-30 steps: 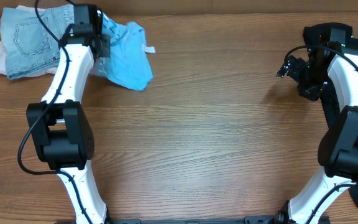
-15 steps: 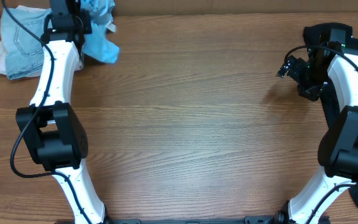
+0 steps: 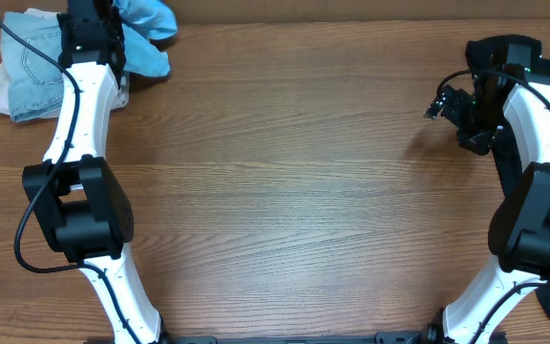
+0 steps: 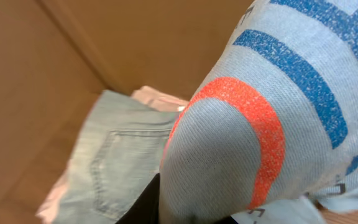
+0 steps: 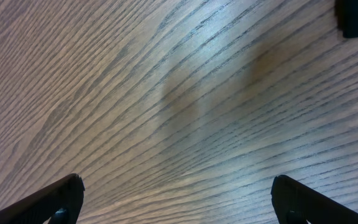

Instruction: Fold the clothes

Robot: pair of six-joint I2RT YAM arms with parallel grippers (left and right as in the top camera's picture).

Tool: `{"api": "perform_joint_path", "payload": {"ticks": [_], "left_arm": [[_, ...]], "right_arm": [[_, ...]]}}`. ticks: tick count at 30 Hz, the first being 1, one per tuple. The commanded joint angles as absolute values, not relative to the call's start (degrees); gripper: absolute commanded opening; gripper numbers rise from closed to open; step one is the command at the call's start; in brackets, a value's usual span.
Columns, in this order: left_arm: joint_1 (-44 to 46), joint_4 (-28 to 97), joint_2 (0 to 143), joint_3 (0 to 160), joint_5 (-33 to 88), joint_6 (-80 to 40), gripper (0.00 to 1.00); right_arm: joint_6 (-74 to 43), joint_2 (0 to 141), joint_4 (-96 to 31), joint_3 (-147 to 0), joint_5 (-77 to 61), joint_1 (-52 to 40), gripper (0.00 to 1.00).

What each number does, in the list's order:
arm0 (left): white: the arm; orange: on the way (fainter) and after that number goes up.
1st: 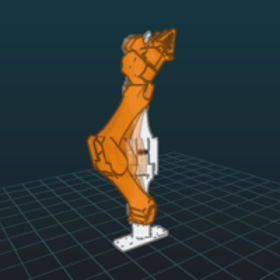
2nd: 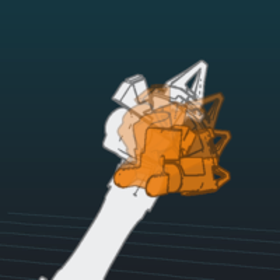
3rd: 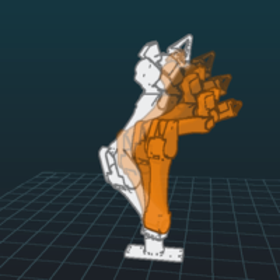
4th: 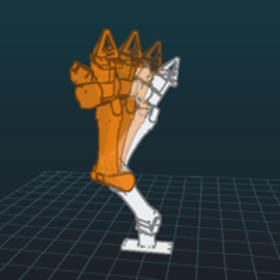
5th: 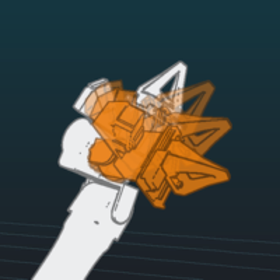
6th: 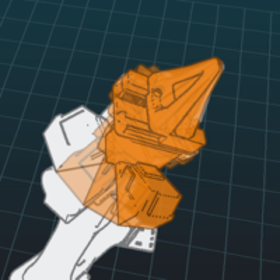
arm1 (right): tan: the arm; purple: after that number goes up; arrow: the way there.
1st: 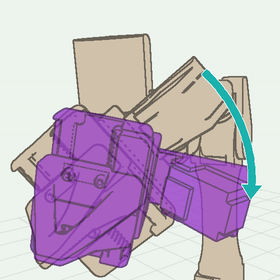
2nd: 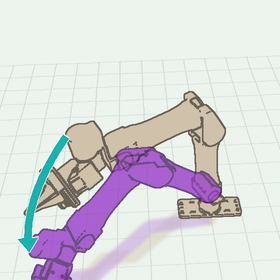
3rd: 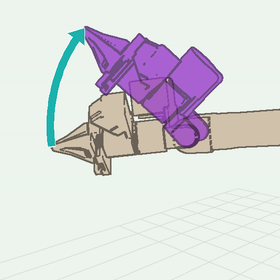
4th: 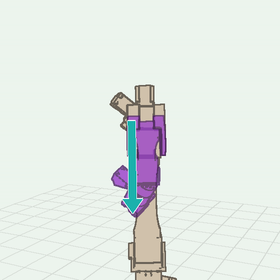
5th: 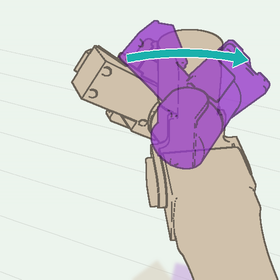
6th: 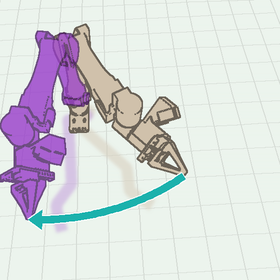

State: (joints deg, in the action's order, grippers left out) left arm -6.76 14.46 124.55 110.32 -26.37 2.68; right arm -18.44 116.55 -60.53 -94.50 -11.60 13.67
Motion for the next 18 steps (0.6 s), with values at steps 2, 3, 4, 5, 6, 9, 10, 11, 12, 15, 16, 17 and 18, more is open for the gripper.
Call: {"api": "perform_joint_path", "payload": {"ticks": [2, 3, 4, 5, 6, 9, 10, 11, 12, 15, 16, 17, 18], "left_arm": [[-7.22, 14.81, 124.92, 112.6, -33.67, -1.19, 0.17], [-7.22, 15.0, 124.92, 112.62, -33.65, -1.63, 0.17], [-7.2, 15.18, 124.92, 112.62, -33.69, -2.22, 0.17], [-7.2, 15.31, 124.92, 112.62, -33.69, -2.7, 0.17], [-7.22, 15.62, 124.9, 112.66, -33.74, -3.42, 0.17], [-7.29, 16.32, 124.7, 112.68, -37.06, -6.94, 0.16], [-7.44, 16.47, 124.7, 112.68, -37.74, -7.6, 0.16], [-7.64, 16.75, 124.7, 112.68, -37.71, -7.77, 0.16], [-7.92, 17.21, 124.7, 112.68, -37.69, -7.9, 0.16], [-9.47, 18.02, 124.7, 112.68, -37.39, -10.02, 0.17], [-10.04, 18.15, 124.7, 112.68, -36.93, -10.35, 0.18], [-10.66, 18.22, 124.7, 112.68, -35.99, -10.35, 0.18], [-11.22, 18.35, 124.7, 112.68, -34.5, -10.33, 0.18]], "right_arm": [[-18.85, 114.87, -60.25, -95.64, -11.64, 13.47, 1.0], [-18.85, 114.87, -60.25, -95.64, -11.64, 13.47, 1.0], [-18.85, 114.87, -60.25, -95.64, -11.64, 13.47, 1.0], [-18.85, 114.87, -60.25, -95.64, -11.64, 13.47, 1.0], [-18.85, 114.87, -60.25, -95.64, -11.64, 13.47, 1.0], [-18.85, 114.87, -60.25, -95.64, -11.64, 13.47, 1.0], [-18.85, 114.87, -60.25, -95.64, -11.64, 13.47, 1.0], [-18.85, 114.87, -60.25, -95.64, -11.64, 13.47, 1.0], [-18.85, 114.87, -60.25, -95.64, -11.64, 13.47, 1.0], [-18.85, 114.87, -60.25, -95.64, -11.64, 13.47, 1.0], [-18.85, 114.87, -60.25, -95.64, -11.64, 13.47, 1.0], [-18.85, 114.87, -60.25, -95.64, -11.64, 13.47, 1.0], [-18.85, 114.87, -60.25, -95.64, -11.64, 13.47, 1.0]]}}
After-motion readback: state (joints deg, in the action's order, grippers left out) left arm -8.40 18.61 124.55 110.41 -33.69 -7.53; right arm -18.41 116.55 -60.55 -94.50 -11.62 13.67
